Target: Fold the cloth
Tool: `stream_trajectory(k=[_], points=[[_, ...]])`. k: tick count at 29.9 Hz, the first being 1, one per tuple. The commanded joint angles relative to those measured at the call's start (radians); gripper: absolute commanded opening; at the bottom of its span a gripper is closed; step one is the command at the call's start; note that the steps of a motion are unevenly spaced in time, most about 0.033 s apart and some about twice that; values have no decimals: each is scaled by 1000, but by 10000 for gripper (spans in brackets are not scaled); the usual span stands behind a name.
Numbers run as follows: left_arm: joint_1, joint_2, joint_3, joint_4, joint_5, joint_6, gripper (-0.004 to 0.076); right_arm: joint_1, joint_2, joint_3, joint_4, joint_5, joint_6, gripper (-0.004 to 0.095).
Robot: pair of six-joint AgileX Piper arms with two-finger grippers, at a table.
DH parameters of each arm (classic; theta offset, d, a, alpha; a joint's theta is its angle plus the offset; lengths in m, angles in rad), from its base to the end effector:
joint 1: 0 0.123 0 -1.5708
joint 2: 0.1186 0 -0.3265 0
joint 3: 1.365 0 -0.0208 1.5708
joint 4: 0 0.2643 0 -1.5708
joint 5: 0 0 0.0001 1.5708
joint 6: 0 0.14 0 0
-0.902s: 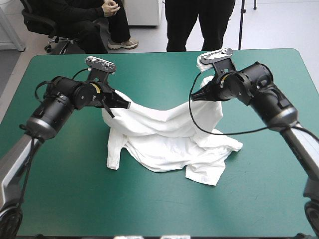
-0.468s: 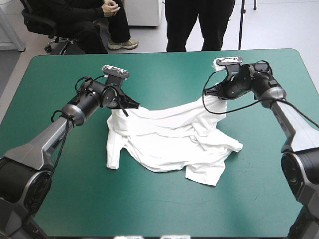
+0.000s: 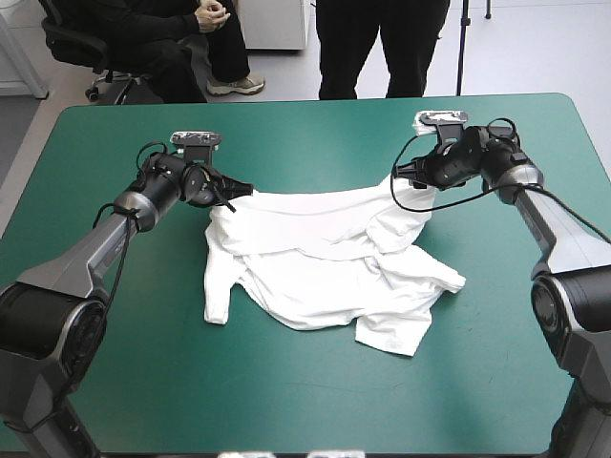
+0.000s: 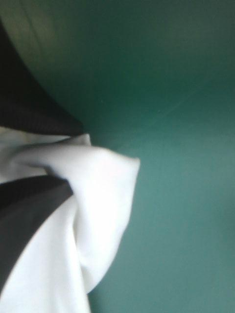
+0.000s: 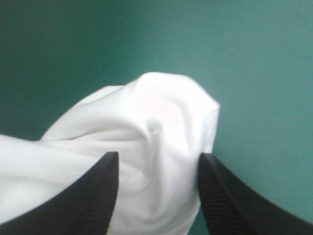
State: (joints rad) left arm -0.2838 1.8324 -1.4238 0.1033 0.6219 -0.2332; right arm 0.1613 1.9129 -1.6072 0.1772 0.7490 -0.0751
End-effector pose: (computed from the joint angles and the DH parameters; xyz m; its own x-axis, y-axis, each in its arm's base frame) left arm 0.4447 -0.1209 0.2495 -0.8036 0.0799 -0.5898 0.1275 0.9910 -0.0395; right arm 0.4783 0.0949 0.2646 -0.8197 -0.0778 -0.5675 -0.1824 0.9746 0.1299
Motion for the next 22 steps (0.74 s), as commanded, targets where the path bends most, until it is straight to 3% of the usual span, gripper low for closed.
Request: stream_trajectory(k=[1,3,5,10,22], points=[[18,-60,-70,-71,84,82,452,-8,-54,-66,10,40,-42,619],[25,-69,-122,-58,214,163,568,-12,-66,-98,8,80,-55,603],[25,-88,-170,-24,290,184,606,-17,-87,-118,8,100,-57,574],[25,-230,-216,8,321,211,589,-20,-194,-135,-33,188,-75,513],[25,-594,-168,9,399,233,526,-20,-452,-95,-62,383,-75,509]])
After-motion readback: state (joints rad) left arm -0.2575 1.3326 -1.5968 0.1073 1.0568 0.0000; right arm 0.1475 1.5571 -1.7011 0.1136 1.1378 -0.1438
